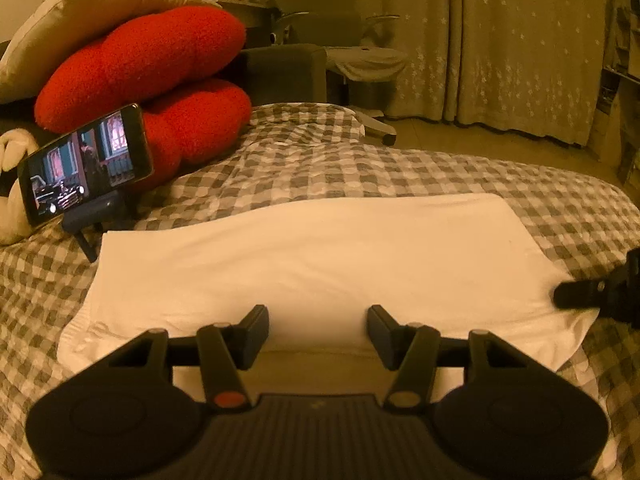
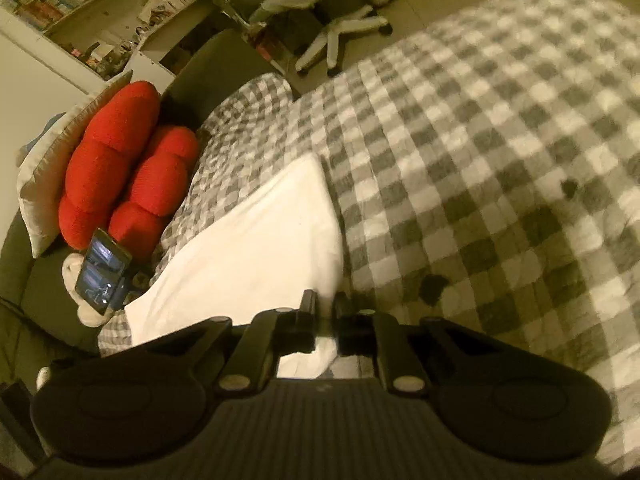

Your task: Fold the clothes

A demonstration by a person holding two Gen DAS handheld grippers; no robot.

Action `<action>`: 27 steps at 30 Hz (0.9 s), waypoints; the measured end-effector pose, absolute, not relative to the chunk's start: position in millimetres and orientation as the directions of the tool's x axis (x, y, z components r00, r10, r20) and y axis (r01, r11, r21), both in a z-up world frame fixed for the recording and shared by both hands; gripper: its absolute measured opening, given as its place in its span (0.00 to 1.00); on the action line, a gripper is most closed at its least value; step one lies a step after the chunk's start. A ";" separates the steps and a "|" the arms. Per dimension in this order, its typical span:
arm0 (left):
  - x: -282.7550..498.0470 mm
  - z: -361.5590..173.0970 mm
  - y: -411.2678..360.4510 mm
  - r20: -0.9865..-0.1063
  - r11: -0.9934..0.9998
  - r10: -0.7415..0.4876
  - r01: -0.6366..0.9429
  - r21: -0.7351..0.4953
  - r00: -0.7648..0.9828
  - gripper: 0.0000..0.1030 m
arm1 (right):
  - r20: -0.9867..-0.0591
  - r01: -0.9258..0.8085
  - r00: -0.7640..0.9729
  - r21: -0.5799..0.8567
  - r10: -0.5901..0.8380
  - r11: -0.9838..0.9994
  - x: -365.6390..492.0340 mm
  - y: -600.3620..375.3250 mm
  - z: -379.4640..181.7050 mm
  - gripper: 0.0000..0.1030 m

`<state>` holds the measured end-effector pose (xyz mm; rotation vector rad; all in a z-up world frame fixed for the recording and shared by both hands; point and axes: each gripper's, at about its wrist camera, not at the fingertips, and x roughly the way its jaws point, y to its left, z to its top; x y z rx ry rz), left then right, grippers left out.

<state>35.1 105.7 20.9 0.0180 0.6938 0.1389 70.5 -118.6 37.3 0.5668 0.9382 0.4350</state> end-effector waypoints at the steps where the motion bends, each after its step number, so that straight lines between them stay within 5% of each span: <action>1: 34.6 21.3 106.3 -0.637 0.991 0.132 -0.121 0.060 0.760 0.55 | -0.620 -0.112 0.530 0.625 0.578 0.773 69.7 -116.7 38.9 0.11; 10: 33.7 24.7 109.3 -0.639 0.992 0.111 -0.128 0.020 0.761 0.55 | -0.610 -0.114 0.563 0.611 0.557 0.784 69.3 -108.6 42.8 0.10; 27: 26.7 37.5 207.1 -0.622 0.864 0.000 -0.313 -0.394 0.783 0.54 | -0.583 -0.259 0.698 0.337 0.416 0.905 52.0 -58.5 63.7 0.09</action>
